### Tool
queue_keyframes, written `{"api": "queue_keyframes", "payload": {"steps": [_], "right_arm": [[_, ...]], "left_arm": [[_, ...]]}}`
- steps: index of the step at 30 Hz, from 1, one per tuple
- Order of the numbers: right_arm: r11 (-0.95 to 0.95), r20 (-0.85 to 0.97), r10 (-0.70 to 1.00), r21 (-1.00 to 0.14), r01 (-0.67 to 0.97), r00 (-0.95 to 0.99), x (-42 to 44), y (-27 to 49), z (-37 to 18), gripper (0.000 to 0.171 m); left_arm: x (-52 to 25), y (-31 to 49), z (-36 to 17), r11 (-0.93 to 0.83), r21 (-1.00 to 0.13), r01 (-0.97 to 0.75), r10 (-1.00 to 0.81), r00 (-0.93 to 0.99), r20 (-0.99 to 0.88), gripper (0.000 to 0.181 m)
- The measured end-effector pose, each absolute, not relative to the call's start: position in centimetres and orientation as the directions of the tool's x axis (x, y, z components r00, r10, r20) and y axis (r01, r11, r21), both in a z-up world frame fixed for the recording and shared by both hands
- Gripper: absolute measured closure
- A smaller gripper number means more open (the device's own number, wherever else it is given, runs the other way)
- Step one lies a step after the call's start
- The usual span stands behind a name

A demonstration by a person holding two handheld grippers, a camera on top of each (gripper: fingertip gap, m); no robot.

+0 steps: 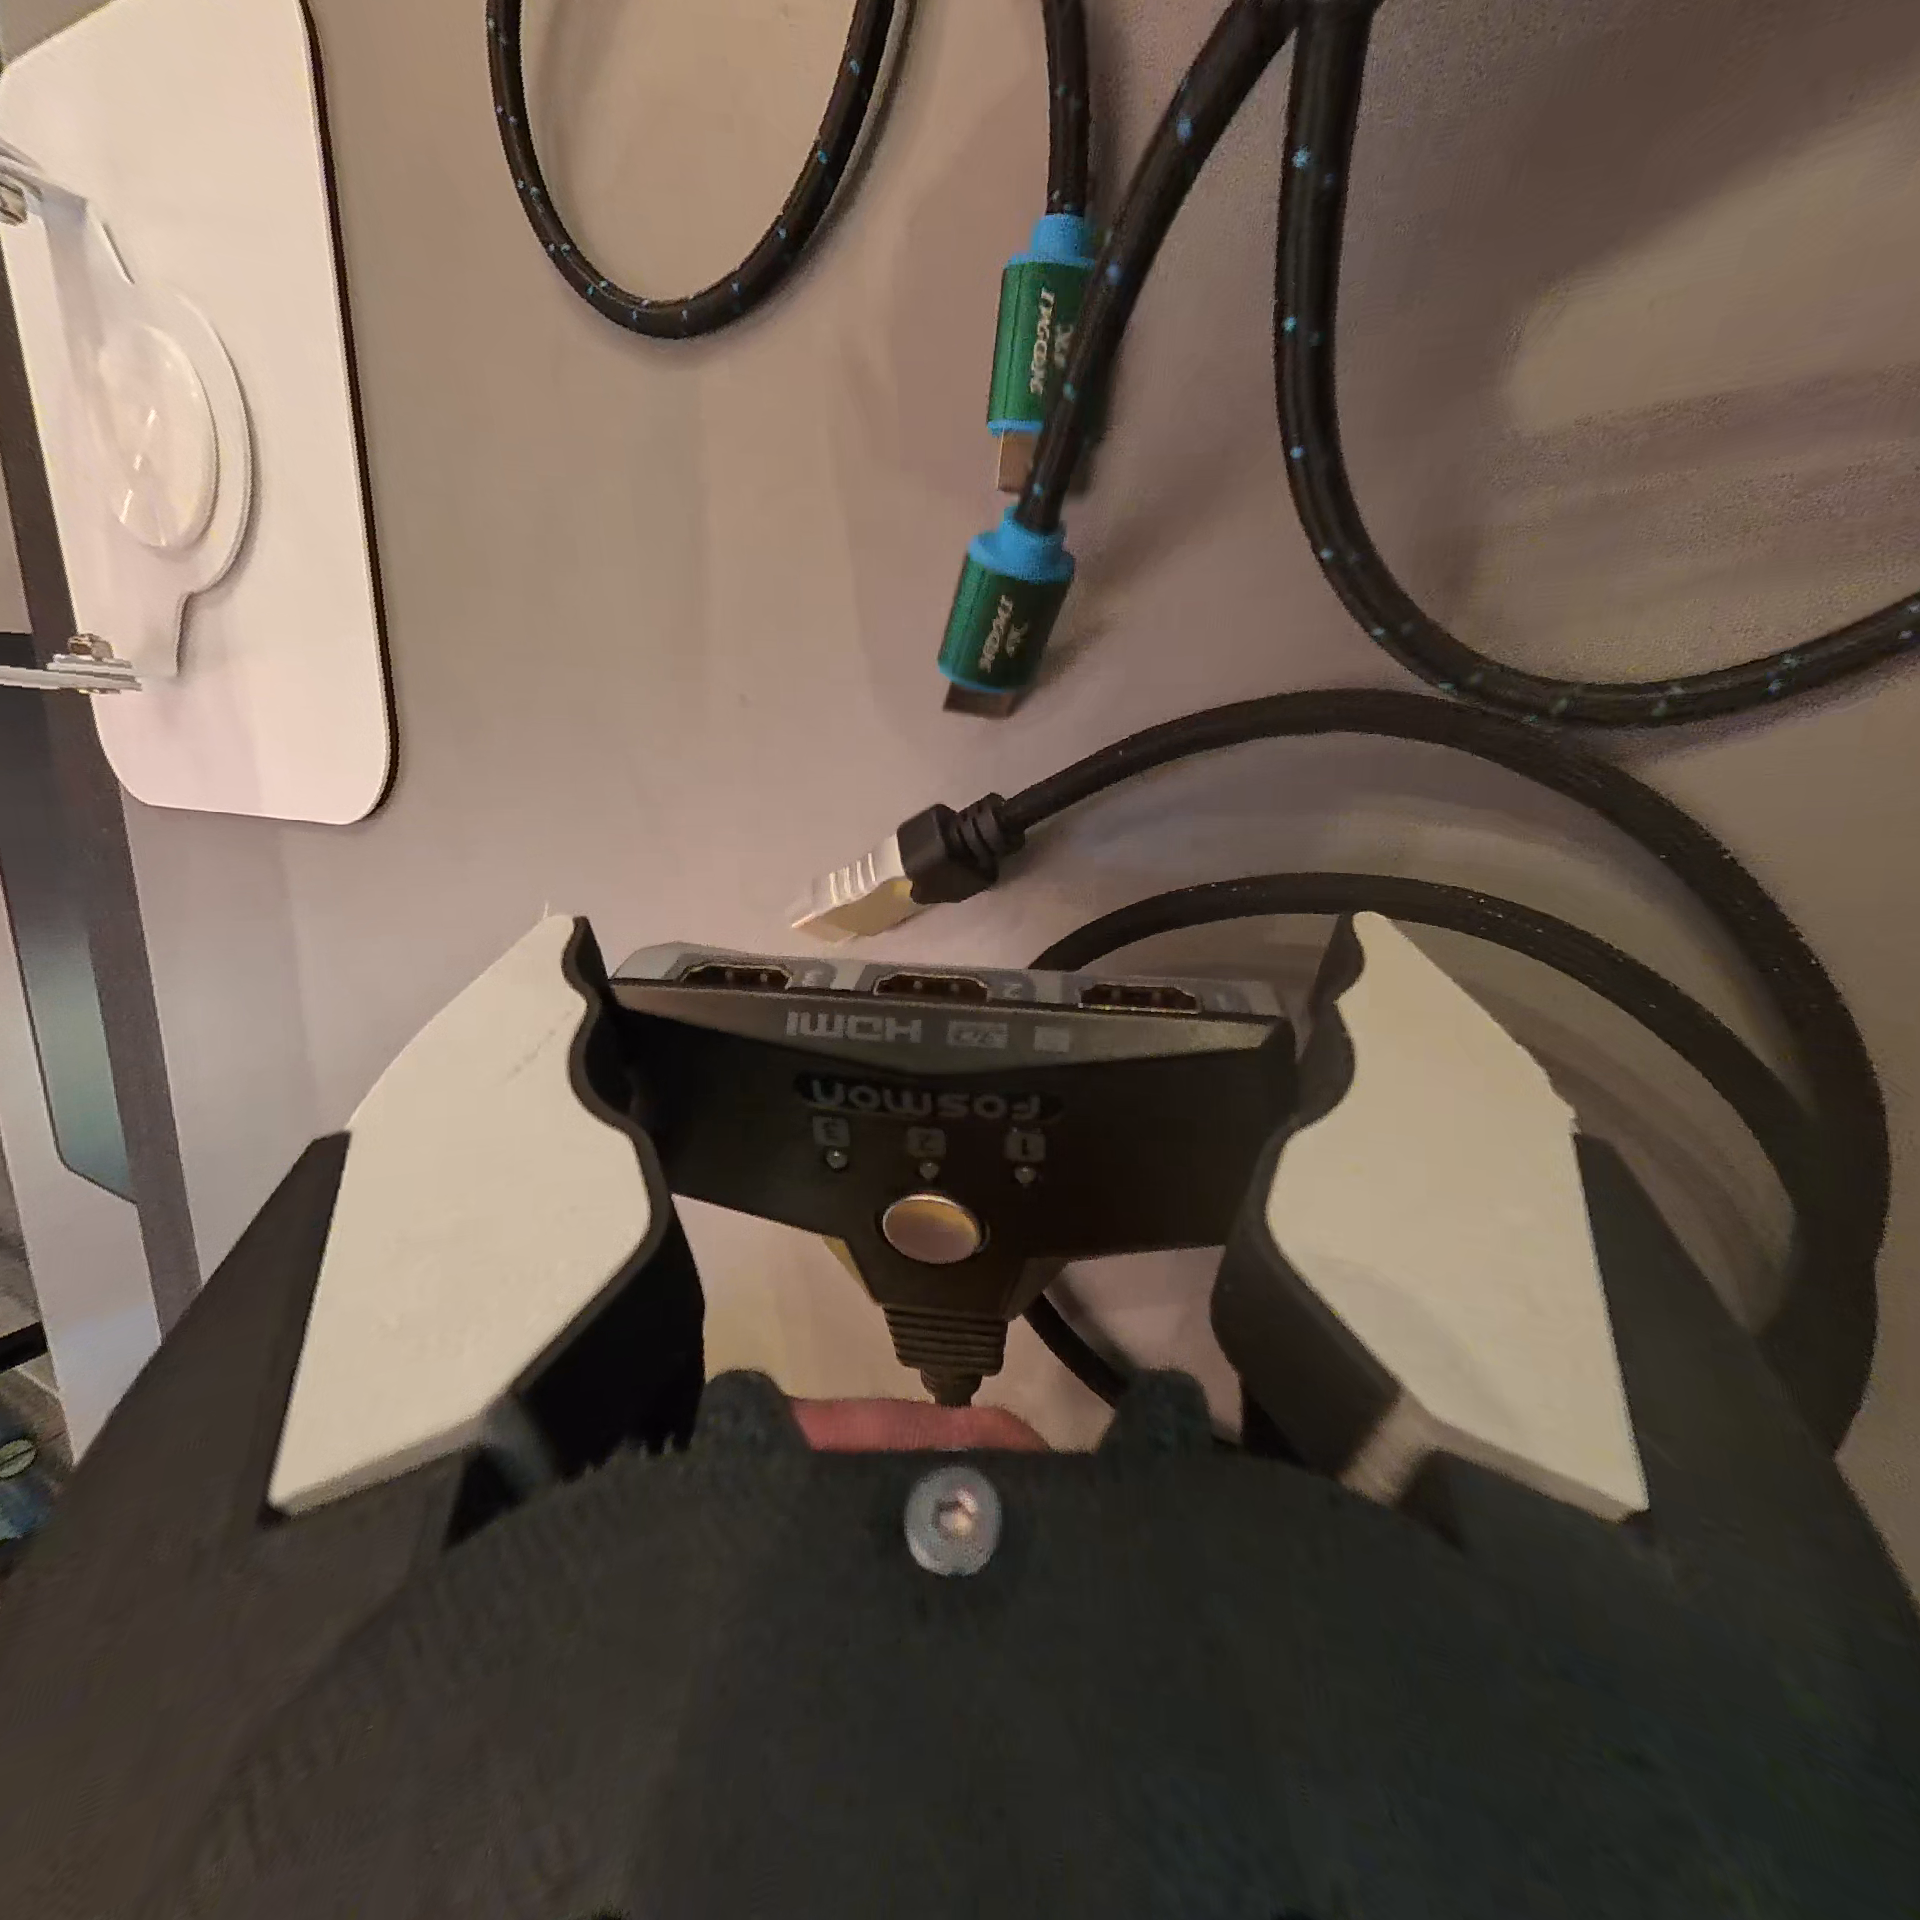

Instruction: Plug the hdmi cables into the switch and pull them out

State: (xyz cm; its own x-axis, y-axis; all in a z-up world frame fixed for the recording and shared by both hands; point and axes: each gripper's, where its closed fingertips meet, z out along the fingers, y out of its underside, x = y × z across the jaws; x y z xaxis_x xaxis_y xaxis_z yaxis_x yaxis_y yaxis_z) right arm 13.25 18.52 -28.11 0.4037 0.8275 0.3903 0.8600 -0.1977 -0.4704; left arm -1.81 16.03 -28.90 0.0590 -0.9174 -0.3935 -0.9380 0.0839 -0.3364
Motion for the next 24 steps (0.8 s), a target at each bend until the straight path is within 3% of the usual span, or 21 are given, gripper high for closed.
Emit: {"api": "queue_keyframes", "payload": {"steps": [3, 7, 10, 17, 21, 22, 24], "right_arm": [[-0.258, 0.487, 0.746, -0.416, 0.872, 0.454, 16.6, 19.8, -26.1, 0.128], [-0.173, 0.389, 0.79, -0.599, 0.782, 0.473, 14.5, 18.2, -22.8, 0.125], [-0.123, 0.321, 0.855, -0.636, 0.762, 0.407, 12.8, 16.2, -22.8, 0.118], [-0.031, 0.17, 0.972, -0.588, 0.808, 0.161, 9.0, 11.7, -28.2, 0.134], [-0.066, 0.2, 0.963, -0.47, 0.88, 0.178, 9.0, 12.7, -31.6, 0.135], [-0.081, 0.182, 0.964, -0.485, 0.871, 0.192, 8.6, 12.8, -31.8, 0.133], [-0.106, 0.148, 0.967, -0.511, 0.853, 0.209, 8.0, 12.8, -32.0, 0.149]], "left_arm": [[-2.1, 15.9, -28.9, 0.081, -0.326, -0.942, -0.92, 0.056, -0.389, 0.056], [-2.4, 15.6, -28.9, 0.079, -0.311, -0.947, -0.92, 0.051, -0.388, 0.056], [-2.4, 15.2, -28.9, 0.072, -0.304, -0.95, -0.925, 0.051, -0.377, 0.056], [-3.1, 15.0, -30.2, 0.024, -0.257, -0.966, -0.938, 0.067, -0.34, 0.056], [-2.9, 14.8, -30.6, 0.028, -0.269, -0.963, -0.945, 0.062, -0.321, 0.064], [-2.9, 15.0, -30.5, 0.029, -0.274, -0.961, -0.942, 0.065, -0.329, 0.067], [-2.7, 15.1, -30.1, 0.009, -0.303, -0.953, -0.941, 0.095, -0.324, 0.066]]}}
